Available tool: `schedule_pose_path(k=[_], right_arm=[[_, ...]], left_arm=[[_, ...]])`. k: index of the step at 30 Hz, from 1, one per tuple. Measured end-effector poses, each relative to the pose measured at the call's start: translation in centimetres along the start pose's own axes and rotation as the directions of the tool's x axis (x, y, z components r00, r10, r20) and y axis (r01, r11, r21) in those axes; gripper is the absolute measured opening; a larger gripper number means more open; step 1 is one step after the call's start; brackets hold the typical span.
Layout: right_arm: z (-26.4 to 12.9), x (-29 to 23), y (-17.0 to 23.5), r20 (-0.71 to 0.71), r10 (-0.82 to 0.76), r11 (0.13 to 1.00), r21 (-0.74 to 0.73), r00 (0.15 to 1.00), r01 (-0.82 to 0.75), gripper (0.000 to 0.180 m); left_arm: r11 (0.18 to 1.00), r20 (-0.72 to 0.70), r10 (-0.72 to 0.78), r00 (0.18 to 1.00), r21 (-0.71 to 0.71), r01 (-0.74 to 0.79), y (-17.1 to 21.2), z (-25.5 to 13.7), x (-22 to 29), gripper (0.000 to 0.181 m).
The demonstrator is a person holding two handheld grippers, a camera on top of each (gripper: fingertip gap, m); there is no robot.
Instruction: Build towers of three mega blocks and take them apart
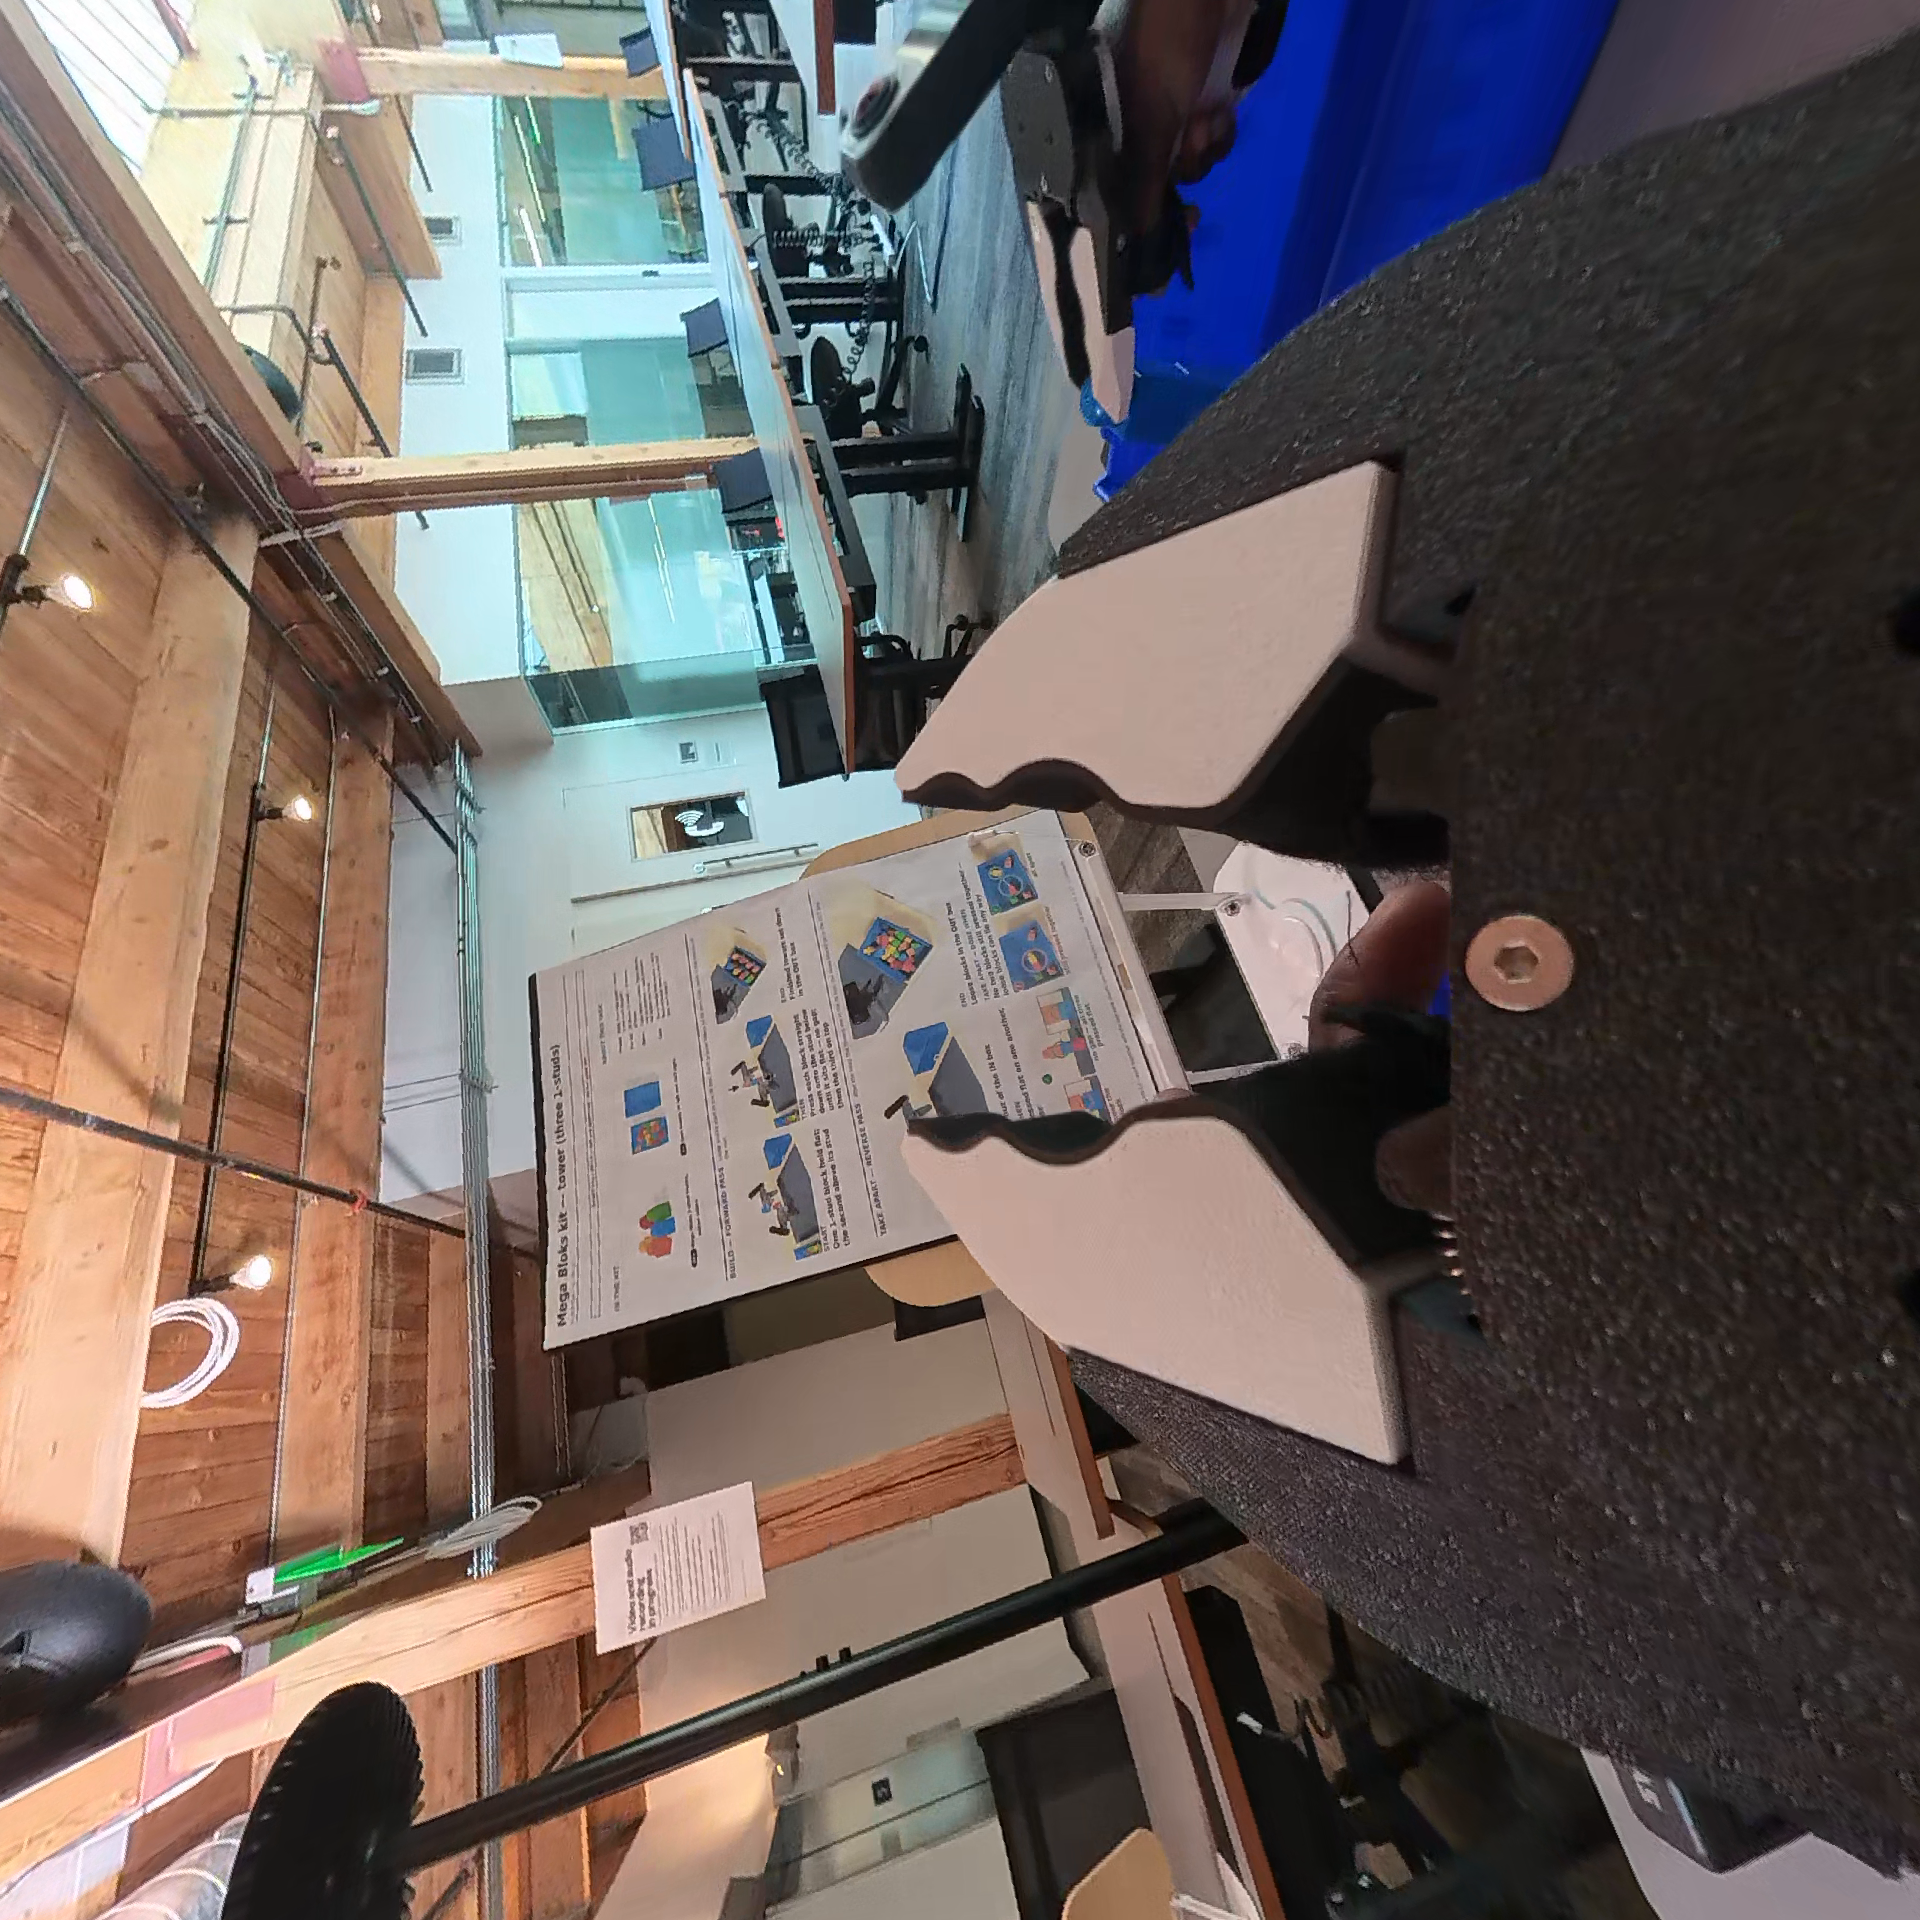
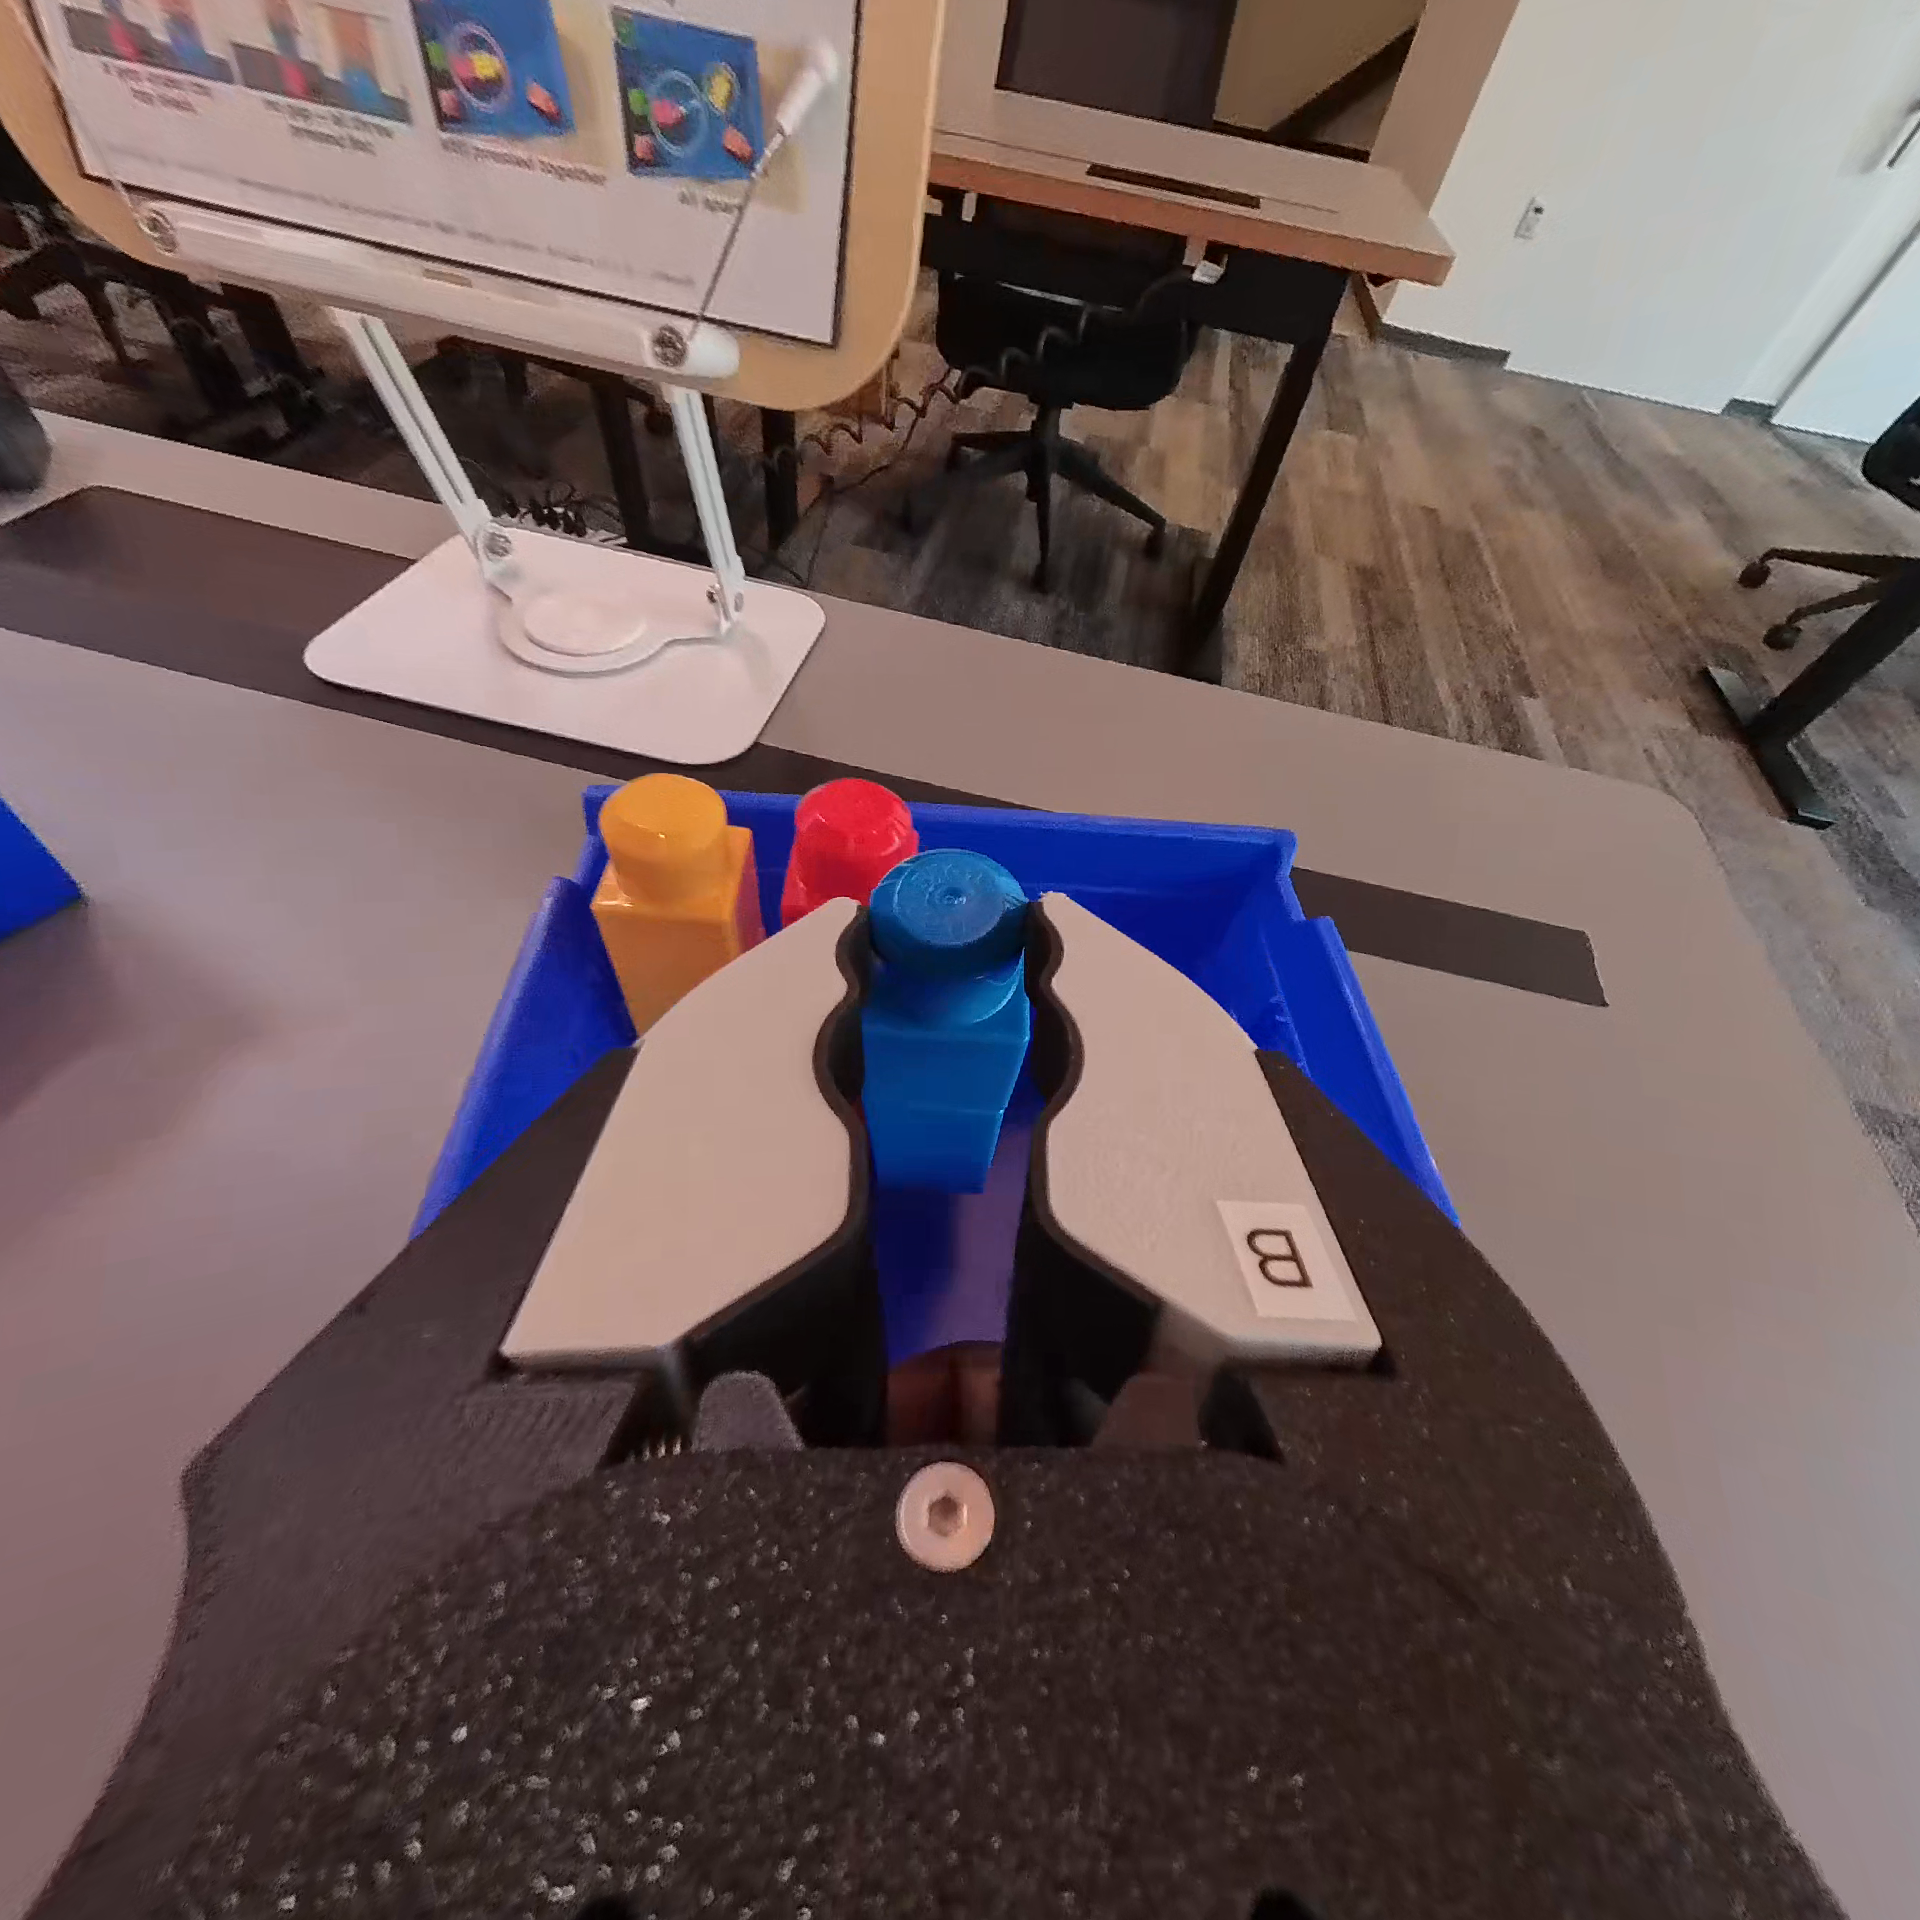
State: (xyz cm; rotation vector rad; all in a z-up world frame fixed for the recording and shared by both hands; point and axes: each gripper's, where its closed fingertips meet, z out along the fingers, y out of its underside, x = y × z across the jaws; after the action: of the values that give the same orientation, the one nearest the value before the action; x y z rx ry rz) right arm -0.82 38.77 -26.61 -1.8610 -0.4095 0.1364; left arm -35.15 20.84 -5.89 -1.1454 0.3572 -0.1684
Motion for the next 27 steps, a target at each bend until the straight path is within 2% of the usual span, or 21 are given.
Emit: schedule_pose_path(k=[6, 13, 27], right_arm=[[1.1, 1.4, 0.8, -0.068, -0.019, 0.997, 0.07, 0.998, 0.024, 0.028], [2.4, 1.8, 2.4, -0.048, 0.054, 0.995, 0.086, 0.997, -0.05, 0.028], [2.7, 1.4, 2.0, -0.051, 0.036, 0.993, 0.115, 0.998, -0.03, 0.029]], left_arm=[[1.0, -0.01, 0.005, 1.0, -0.004, -0.005, 0.1, -0.1, 0.1, 0.055], [1.0, -0.022, 0.009, 1.0, -0.004, -0.009, 0.0, -0.2, 0.1, 0.053], [0.999, -0.044, 0.015, 0.999, -0.028, -0.016, 0.5, 0.0, 0.5, 0.053]])
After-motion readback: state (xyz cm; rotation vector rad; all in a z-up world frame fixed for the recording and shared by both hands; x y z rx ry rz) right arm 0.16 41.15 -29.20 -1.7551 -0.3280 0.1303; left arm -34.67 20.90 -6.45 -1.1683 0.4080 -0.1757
